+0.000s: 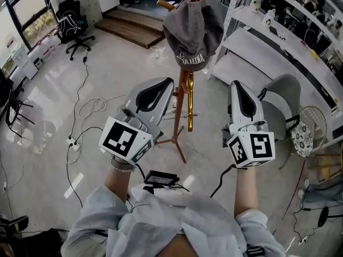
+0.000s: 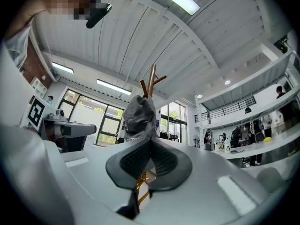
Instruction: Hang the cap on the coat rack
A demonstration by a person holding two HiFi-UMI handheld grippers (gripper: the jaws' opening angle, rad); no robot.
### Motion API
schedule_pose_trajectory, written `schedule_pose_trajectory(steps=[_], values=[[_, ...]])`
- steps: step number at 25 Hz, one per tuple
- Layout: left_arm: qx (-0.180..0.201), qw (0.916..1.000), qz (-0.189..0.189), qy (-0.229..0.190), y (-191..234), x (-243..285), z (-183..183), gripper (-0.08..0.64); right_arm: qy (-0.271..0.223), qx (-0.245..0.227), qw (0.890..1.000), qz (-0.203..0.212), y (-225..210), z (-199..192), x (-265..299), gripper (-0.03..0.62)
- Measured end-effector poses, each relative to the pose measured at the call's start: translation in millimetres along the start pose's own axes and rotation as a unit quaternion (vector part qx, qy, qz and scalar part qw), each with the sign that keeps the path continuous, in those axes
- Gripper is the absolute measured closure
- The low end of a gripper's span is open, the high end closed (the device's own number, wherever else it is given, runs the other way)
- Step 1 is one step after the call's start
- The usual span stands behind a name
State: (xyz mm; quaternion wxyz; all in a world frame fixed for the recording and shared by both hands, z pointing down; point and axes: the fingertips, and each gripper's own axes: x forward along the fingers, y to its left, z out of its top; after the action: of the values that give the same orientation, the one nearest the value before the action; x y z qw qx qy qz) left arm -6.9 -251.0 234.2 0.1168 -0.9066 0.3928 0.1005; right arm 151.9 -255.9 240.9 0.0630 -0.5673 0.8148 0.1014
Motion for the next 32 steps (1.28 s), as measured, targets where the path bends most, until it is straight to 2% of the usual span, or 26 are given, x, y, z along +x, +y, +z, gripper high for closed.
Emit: schedule_pose_trajectory(steps=[7,12,15,23,32], values=[[0.002,0.9998,-0.006,0.017,-17,-7,-19,0.555,0.009,-0.01,1.0,-0.005,5,-10,-21,0.586],[-0.018,0.9996,-0.011,0.018,-27,-11,-25,0.555,0.013,-0.004,1.0,-0.006,10,-18,-29,0.586],[-0.029,0.9992,-0.019,0.021,-34,-14,-27,0.555,0.021,0.007,1.0,-0.002,14,-24,-35,0.586],[-0.028,0.999,-0.023,0.026,-39,-15,-31,0.557,0.031,0.016,0.999,-0.002,17,-33,-42,0.586],[-0.034,0.9986,-0.026,0.03,-44,-15,-34,0.555,0.034,0.012,0.999,-0.001,17,-32,-44,0.586]])
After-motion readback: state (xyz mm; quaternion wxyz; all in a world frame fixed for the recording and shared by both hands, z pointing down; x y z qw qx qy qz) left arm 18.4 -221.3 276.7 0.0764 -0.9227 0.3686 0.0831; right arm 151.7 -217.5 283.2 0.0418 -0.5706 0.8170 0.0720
